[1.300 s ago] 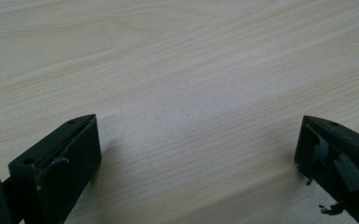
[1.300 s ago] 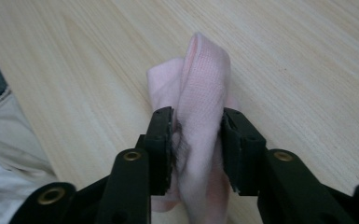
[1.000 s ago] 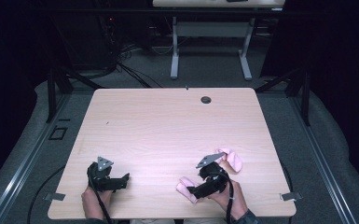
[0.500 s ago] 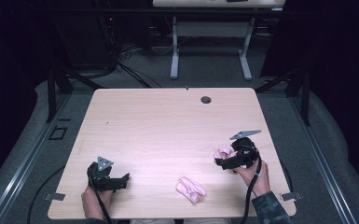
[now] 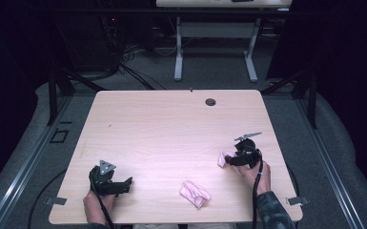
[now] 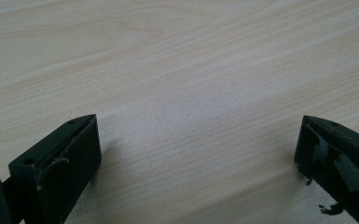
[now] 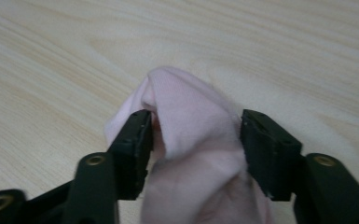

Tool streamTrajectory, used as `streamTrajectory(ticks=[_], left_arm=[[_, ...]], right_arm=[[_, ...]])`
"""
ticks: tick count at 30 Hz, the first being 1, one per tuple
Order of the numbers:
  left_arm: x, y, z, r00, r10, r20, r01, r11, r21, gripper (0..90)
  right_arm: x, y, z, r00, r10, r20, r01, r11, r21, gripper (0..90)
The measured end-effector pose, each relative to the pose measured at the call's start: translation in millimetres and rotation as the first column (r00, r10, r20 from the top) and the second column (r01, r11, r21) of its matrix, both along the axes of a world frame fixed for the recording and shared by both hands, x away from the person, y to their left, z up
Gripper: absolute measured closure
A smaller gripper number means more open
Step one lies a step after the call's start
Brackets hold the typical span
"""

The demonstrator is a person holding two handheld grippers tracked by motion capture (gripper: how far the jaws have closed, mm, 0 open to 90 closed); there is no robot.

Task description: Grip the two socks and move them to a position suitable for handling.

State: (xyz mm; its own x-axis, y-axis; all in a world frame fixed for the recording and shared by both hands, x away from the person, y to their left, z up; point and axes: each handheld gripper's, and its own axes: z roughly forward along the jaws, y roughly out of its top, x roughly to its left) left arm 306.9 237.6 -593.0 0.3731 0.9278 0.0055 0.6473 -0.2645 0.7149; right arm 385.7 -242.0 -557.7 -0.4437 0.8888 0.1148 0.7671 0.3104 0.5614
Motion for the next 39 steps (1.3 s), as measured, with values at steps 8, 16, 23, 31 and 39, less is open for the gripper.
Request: streamTrajectory(ticks=[8,16,23,31,39], left_arm=[[0.0,0.1,0.0,1.0000,-0.002,-0.001,0.002,1.0000,0.001,0.2],[0.0,0.1,0.1,1.0000,0.000,-0.001,0.000,1.0000,0.001,0.2],[0.0,0.1,0.1,1.0000,-0.001,-0.001,0.001,1.0000,0.000,0.2],[0.0,0.1,0.1,1.0000,-0.002,-0.001,0.002,1.0000,0.001,0.2],[0.0,0.1,0.0,1.0000,-0.001,-0.001,0.001,1.0000,0.001,0.2]], right_arm=[[-3.8,-2.7,-4.7,0.9995,0.000,0.031,0.001,1.000,-0.023,74.7],[-12.5,7.6,25.3,0.9928,0.045,0.111,-0.046,0.999,0.011,76.4],[-17.3,46.4,53.8,0.9753,0.147,0.165,-0.151,0.988,0.013,75.6],[-2.2,88.1,28.5,0.9650,0.248,0.086,-0.246,0.969,-0.029,73.9],[6.2,103.3,0.5,0.9626,0.271,0.013,-0.270,0.962,-0.043,53.8]])
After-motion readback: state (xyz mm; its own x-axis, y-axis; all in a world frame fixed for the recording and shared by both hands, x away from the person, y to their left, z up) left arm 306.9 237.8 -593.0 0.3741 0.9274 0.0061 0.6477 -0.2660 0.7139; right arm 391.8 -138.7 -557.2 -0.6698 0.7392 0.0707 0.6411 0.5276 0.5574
